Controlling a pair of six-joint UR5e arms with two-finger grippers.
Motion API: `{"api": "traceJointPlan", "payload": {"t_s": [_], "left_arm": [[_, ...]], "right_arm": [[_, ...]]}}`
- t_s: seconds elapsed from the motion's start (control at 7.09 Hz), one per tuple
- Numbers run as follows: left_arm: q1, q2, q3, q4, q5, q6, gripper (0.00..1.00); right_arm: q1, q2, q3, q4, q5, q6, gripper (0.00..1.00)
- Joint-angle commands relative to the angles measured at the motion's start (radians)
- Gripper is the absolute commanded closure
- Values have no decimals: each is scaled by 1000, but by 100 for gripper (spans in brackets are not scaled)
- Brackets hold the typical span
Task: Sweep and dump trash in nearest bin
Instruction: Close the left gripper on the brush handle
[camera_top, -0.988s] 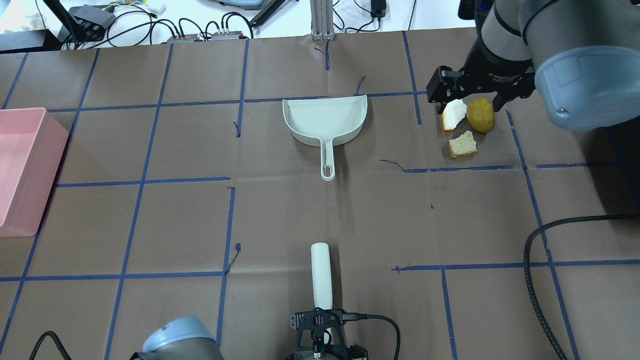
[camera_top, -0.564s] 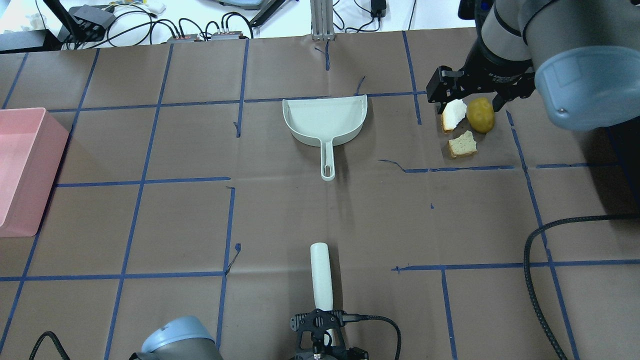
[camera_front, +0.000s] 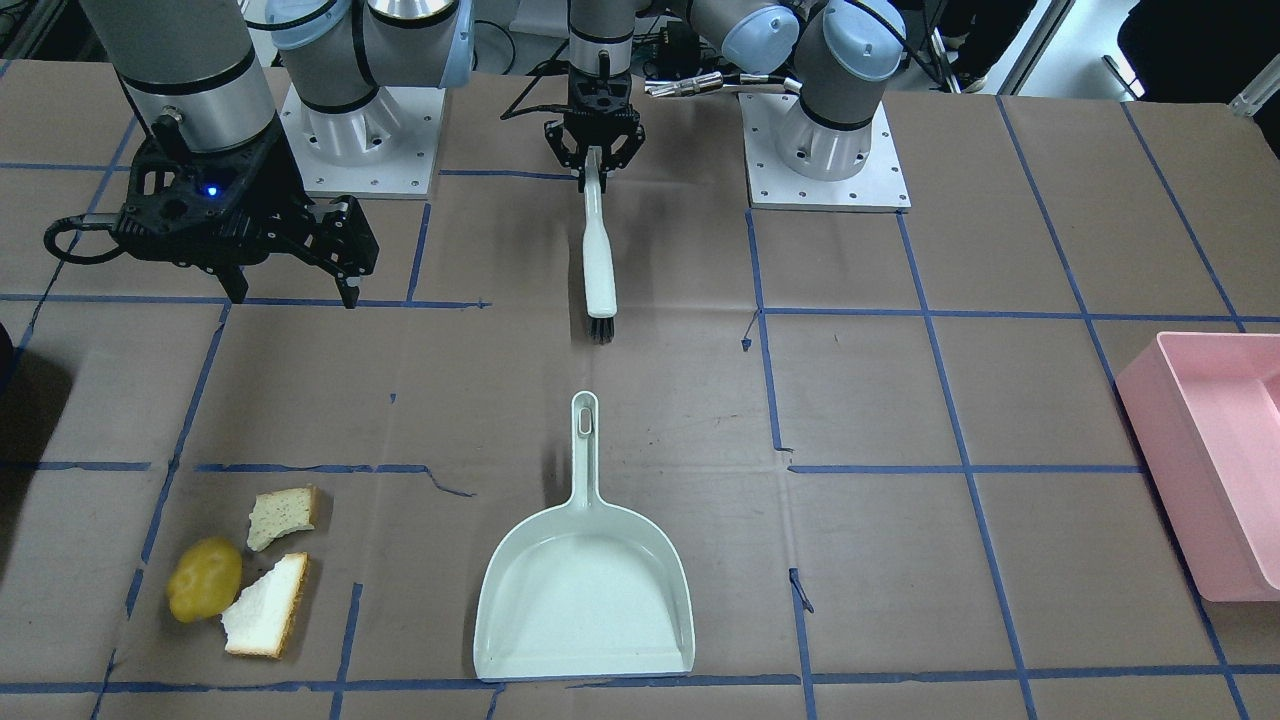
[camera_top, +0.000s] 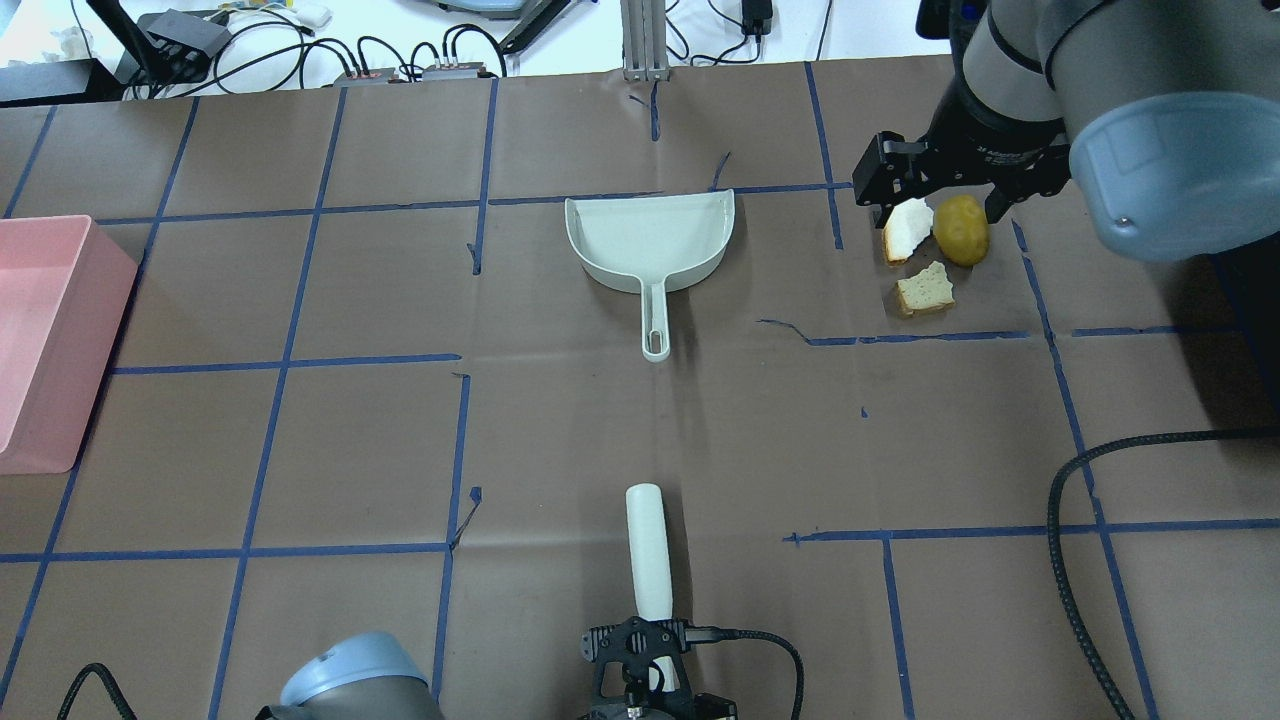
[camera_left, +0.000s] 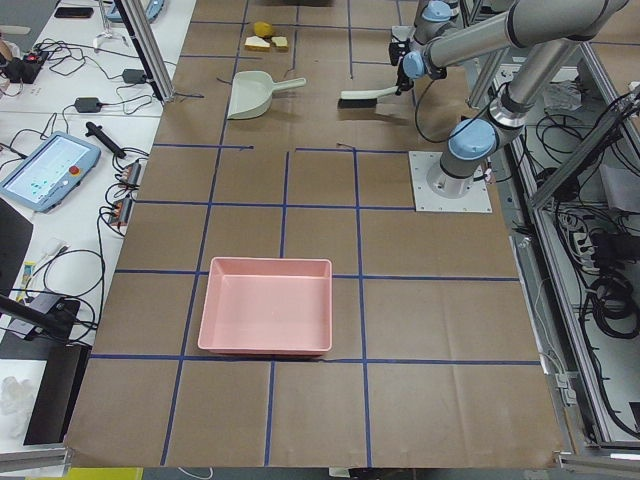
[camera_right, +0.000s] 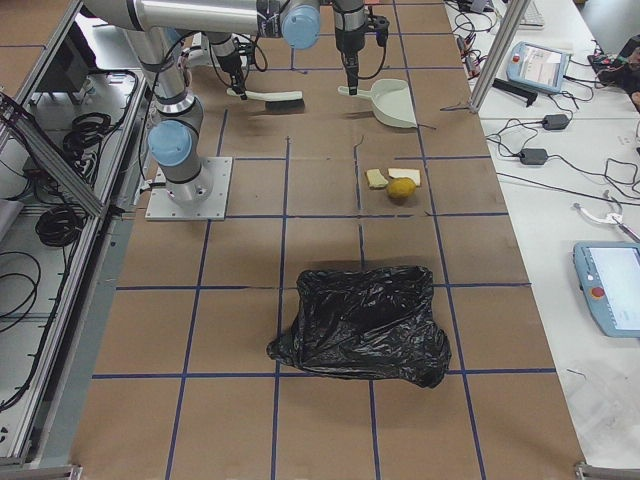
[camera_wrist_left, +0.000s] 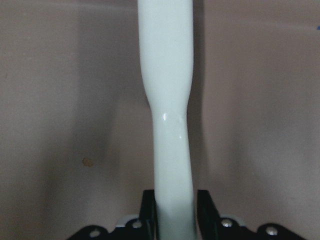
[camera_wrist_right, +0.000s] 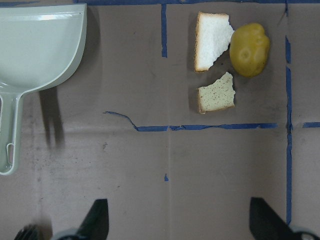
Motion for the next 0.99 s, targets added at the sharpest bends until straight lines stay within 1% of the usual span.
{"api": "traceJointPlan", "payload": {"t_s": [0.0, 0.14, 0.28, 0.42, 0.56, 0.85], "left_arm": [[13, 3, 16, -4, -3, 9, 97], [21, 18, 34, -10, 12, 16, 100], [42, 49, 63, -15, 12, 133, 100], [85, 67, 68, -16, 15, 296, 100], [138, 92, 73, -31, 12, 325, 100], [229, 129, 137, -184, 6, 346, 100]], "right_arm": [[0, 0, 0, 1, 0, 1, 0], [0, 0, 0, -1, 0, 1, 0], [0, 0, 0, -1, 0, 1, 0], [0, 0, 0, -1, 0, 1, 0], [0, 0, 0, -1, 0, 1, 0], [0, 0, 0, -1, 0, 1, 0]]}}
